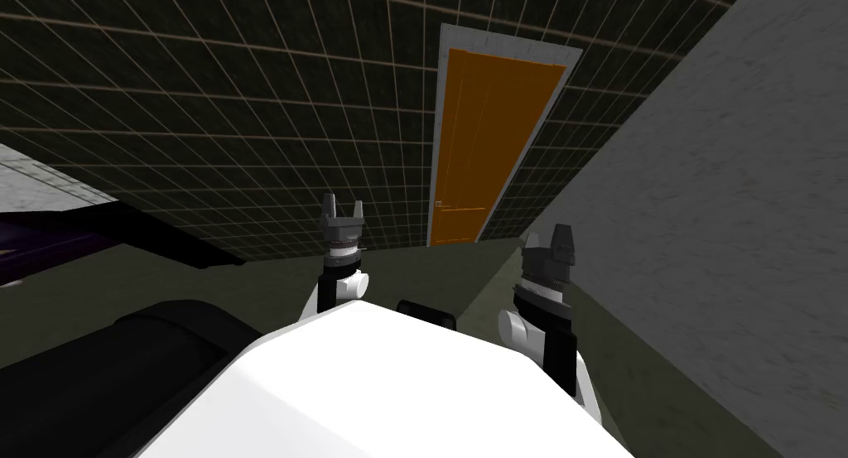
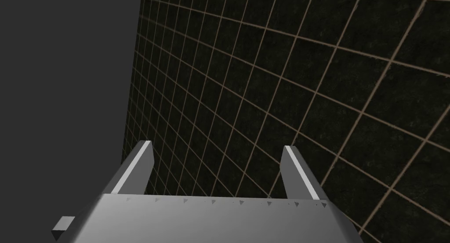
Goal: Pull the door open
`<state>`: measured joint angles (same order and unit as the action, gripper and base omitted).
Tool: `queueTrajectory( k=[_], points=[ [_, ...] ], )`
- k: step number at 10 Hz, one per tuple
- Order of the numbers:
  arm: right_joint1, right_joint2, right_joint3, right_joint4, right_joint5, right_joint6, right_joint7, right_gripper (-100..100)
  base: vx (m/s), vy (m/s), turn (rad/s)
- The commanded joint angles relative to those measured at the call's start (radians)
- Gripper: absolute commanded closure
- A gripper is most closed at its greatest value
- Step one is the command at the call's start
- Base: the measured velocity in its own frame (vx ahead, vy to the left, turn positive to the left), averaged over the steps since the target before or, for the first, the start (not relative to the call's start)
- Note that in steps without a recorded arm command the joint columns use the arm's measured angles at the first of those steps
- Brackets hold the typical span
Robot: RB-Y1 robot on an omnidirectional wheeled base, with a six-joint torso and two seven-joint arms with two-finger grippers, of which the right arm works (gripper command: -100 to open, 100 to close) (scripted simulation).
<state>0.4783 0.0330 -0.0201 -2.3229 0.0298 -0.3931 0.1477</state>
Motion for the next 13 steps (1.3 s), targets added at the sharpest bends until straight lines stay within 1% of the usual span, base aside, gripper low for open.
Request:
queueTrajectory(
  k=[1, 3, 4, 7, 9, 10, 11, 13],
  points=[
    [-0.011, -0.007, -0.003, 0.029, -0.002, -0.007, -0.003, -100, 0.046, -0.057, 0.070],
    [-0.022, -0.015, -0.006, 0.062, -0.005, -0.015, -0.007, -100, 0.048, 0.017, 0.067],
    [-0.035, -0.023, -0.009, 0.097, -0.008, -0.024, -0.011, -100, 0.075, 0.016, 0.092],
    [-0.063, -0.038, -0.017, 0.173, -0.014, -0.043, -0.020, -100, 0.082, -0.002, 0.090],
    [-0.085, -0.048, -0.023, 0.232, -0.019, -0.058, -0.027, -100, 0.062, -0.002, 0.097],
    [-0.096, -0.054, -0.026, 0.257, -0.021, -0.065, -0.030, -100, 0.082, -0.012, 0.102],
    [-0.096, -0.054, -0.026, 0.264, -0.021, -0.065, -0.030, -100, 0.058, -0.011, 0.033],
    [-0.121, -0.065, -0.032, 0.328, -0.027, -0.082, -0.038, -100, 0.060, 0.003, 0.100]
  ],
)
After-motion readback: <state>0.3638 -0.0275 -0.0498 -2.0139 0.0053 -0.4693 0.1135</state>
